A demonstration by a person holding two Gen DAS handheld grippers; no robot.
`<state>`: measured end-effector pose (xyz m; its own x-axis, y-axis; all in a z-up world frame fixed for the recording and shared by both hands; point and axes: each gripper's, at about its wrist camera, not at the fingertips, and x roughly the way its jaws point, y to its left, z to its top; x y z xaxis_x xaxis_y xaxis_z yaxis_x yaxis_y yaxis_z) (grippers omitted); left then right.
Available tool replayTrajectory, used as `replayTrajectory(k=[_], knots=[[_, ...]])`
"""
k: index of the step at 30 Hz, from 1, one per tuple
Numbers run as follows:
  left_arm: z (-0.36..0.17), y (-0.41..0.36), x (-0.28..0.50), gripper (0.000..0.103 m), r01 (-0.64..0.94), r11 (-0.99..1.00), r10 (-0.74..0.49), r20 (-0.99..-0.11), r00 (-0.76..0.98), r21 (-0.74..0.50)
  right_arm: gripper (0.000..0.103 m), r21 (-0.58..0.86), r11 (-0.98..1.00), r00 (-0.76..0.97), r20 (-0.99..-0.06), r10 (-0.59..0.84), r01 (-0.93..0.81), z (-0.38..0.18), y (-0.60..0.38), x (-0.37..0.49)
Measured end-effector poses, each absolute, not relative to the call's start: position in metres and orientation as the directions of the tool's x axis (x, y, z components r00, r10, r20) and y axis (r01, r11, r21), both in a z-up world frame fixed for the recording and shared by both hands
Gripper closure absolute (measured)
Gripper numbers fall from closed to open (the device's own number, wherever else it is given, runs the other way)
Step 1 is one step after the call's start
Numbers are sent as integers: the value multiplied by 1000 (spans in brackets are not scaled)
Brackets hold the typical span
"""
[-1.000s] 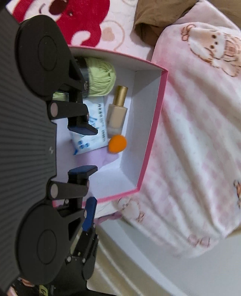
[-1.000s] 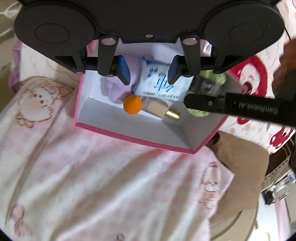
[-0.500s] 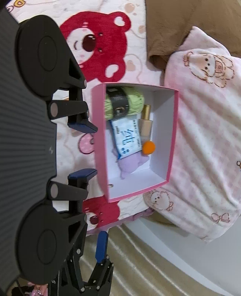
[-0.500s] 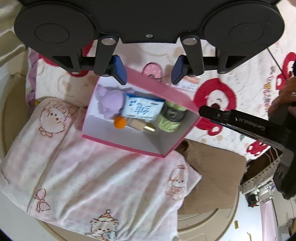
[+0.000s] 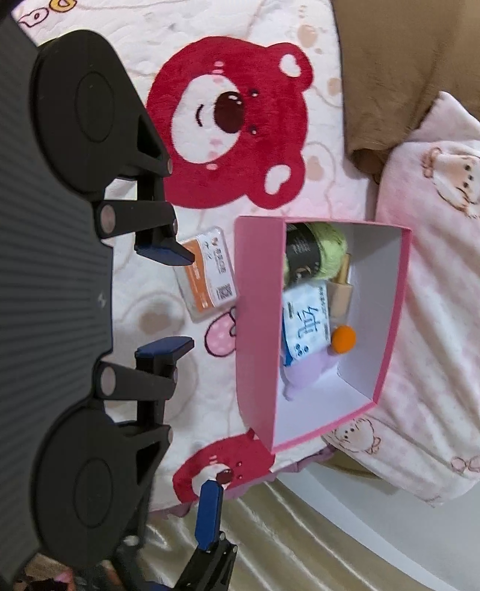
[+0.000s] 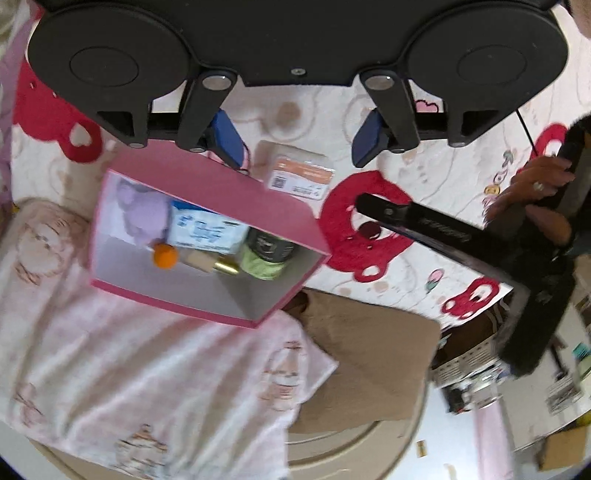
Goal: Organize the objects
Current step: 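Withdraw the right tool and move it to the clear floss box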
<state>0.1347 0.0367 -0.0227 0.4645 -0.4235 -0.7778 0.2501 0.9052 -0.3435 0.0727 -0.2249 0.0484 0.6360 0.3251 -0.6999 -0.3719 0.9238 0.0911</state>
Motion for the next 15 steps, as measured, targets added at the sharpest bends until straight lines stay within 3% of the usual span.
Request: replayTrajectory(k=[9, 15], knots=[[-70, 43, 144, 62, 216, 906, -422, -745, 516, -363, 27, 90, 919, 639, -692, 336, -385, -5, -198, 93], [-103, 39, 159, 60, 159, 915, -398, -763, 509, -371, 19, 57, 909, 638, -694, 334, -414, -45, -190, 117]])
